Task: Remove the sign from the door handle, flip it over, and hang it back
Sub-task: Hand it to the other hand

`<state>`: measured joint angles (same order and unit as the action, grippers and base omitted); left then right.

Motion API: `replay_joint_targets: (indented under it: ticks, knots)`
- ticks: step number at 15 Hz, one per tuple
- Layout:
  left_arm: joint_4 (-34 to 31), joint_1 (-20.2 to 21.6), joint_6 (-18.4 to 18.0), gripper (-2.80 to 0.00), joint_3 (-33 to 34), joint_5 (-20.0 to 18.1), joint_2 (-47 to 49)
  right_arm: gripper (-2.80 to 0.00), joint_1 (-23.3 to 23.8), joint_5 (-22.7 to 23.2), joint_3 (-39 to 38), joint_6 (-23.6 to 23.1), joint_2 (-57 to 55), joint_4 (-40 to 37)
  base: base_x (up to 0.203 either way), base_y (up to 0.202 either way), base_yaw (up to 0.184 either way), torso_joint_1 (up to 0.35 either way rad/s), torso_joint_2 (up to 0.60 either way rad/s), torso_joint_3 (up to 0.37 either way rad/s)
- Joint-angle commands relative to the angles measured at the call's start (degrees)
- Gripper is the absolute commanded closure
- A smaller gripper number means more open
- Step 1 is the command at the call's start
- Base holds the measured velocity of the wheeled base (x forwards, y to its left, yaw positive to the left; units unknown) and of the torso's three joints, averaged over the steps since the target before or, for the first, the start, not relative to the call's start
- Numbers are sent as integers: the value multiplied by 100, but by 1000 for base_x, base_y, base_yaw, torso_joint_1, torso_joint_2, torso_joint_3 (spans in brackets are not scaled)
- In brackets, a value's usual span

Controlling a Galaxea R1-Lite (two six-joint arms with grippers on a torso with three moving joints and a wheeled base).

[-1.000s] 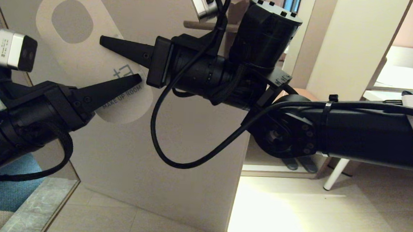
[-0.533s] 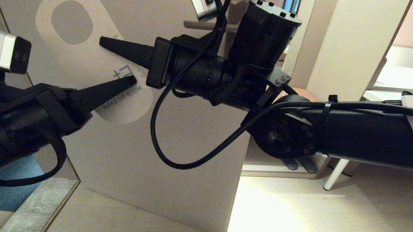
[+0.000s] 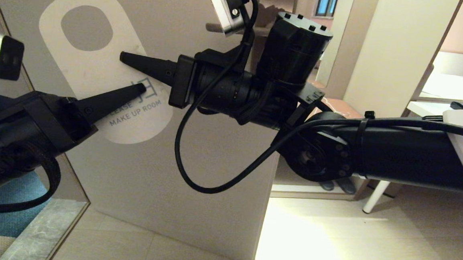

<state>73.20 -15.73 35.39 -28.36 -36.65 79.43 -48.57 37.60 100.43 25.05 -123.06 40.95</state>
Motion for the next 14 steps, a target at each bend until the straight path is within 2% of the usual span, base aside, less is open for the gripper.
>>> replay_joint_targets:
  ticks: [1, 6, 7, 8, 14]
  knots:
    - [54, -9, 21, 0, -3, -18, -50, 0, -4, 29, -5, 9, -25, 10, 0, 0, 0, 0, 0, 0]
    - [54, -138, 21, 0, 37, -18, -126, 0, -4, 29, -5, 9, -9, 4, 0, 0, 0, 0, 0, 0]
    - [54, -164, 21, 0, 70, -18, -161, -55, -4, 28, -5, 0, -7, 1, 0, 0, 0, 0, 0, 0]
    - [54, -167, 21, 0, 126, -18, -197, -280, -4, 28, -14, 0, 2, 1, 0, 0, 0, 0, 0, 0]
    - [54, -133, 12, 0, 320, 6, -356, -280, 5, 3, -5, -148, 62, 10, 0, 0, 0, 0, 0, 0]
